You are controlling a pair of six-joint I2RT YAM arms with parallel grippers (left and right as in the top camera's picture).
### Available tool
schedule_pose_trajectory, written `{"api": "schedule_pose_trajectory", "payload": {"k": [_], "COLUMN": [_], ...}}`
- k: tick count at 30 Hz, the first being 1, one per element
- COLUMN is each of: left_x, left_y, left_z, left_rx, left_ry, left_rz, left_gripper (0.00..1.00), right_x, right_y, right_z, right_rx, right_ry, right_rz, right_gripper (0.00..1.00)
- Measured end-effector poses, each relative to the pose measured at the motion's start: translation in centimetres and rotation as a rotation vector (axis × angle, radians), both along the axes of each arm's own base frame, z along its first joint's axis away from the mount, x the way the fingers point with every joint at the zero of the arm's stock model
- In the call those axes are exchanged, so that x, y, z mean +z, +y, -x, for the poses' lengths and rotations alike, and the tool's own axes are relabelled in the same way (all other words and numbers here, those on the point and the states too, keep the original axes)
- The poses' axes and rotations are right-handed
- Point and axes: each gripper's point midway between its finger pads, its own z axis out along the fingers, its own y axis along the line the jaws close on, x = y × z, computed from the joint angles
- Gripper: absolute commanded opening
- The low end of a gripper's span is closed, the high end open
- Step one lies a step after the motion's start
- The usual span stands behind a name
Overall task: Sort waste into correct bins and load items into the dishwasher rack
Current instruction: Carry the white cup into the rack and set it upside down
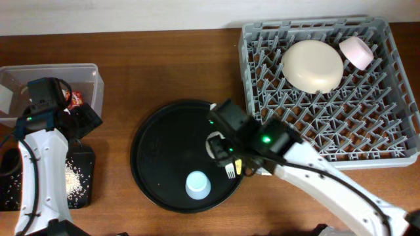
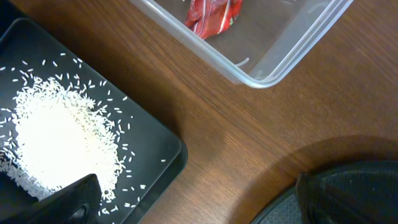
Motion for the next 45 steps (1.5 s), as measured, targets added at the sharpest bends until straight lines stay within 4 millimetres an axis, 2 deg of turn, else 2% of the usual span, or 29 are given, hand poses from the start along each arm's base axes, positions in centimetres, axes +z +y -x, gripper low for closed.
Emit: {"api": "schedule_pose_trajectory", "payload": {"k": [2, 5, 6, 11, 13, 16, 23, 32, 42, 45], "left_x": [0.0, 0.0, 0.0, 0.0, 0.0, 0.0, 0.0, 0.0, 0.0, 0.0], "left_y": [0.0, 0.0, 0.0, 0.0, 0.0, 0.0, 0.0, 0.0, 0.0, 0.0], "left_z": [0.0, 0.0, 0.0, 0.0, 0.0, 0.0, 0.0, 0.0, 0.0, 0.0], "left_rx": [0.0, 0.0, 0.0, 0.0, 0.0, 0.0, 0.0, 0.0, 0.0, 0.0], "left_ry": [0.0, 0.0, -0.001, 0.0, -0.001, 0.0, -0.001, 0.0, 0.0, -0.001], "left_rz": [0.0, 0.0, 0.0, 0.0, 0.0, 0.0, 0.0, 0.0, 0.0, -0.001], "left_gripper": [0.99, 0.99, 0.99, 0.99, 0.99, 0.99, 0.99, 0.99, 0.99, 0.99], "right_x": [0.9, 1.7, 1.7, 1.6, 0.8, -0.7, -4.0, -5.3, -5.3, -6.3], "right_y": [-3.6, -8.9, -11.3, -18.2, -20.0, -20.7, -20.5, -20.4, -20.0, -20.0], "right_z": [-0.4, -2.2, -3.3, -5.7, -6.2, -6.7, -7.7, -8.2, -8.6, -8.6], "right_rx": [-0.087, -0.242, -0.312, -0.482, -0.515, -0.524, -0.496, -0.49, -0.486, -0.487], "right_ry": [-0.001, -0.012, -0.017, -0.025, -0.001, 0.044, 0.131, 0.159, 0.148, 0.147], "right_rz": [0.032, 0.058, 0.073, 0.115, 0.139, 0.164, 0.209, 0.221, 0.197, 0.196], "right_gripper": [0.43, 0.43, 0.43, 0.38, 0.37, 0.37, 0.38, 0.37, 0.38, 0.37]}}
